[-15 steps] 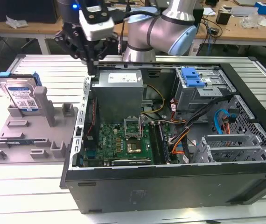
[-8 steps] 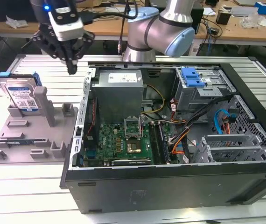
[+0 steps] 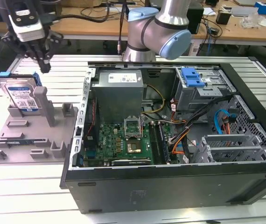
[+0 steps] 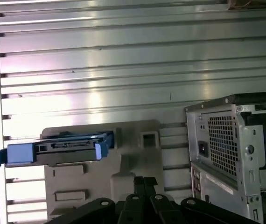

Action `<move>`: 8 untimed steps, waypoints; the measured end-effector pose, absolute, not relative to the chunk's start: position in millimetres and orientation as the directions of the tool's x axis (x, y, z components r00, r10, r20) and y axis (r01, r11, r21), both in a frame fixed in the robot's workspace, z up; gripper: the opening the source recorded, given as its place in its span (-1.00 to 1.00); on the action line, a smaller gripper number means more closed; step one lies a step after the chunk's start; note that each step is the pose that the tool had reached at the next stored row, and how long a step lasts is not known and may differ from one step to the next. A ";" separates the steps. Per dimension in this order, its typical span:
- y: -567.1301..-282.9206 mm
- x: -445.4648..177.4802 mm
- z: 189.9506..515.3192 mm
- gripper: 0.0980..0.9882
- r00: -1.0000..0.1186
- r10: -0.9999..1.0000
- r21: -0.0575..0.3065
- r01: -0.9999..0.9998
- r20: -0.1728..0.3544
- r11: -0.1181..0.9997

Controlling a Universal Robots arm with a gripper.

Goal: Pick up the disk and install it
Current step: 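Reach for the disk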

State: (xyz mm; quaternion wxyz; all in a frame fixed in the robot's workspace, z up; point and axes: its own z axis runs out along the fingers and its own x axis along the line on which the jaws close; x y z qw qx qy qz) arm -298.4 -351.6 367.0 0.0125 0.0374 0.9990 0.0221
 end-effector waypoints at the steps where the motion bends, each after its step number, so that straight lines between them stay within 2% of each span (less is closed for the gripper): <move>1: -348.0 -309.4 365.1 -0.98 -0.997 0.075 0.045 0.074 -0.023 0.996; 8: -332.6 -354.3 357.2 -0.98 -0.997 0.075 0.045 0.074 -0.023 0.996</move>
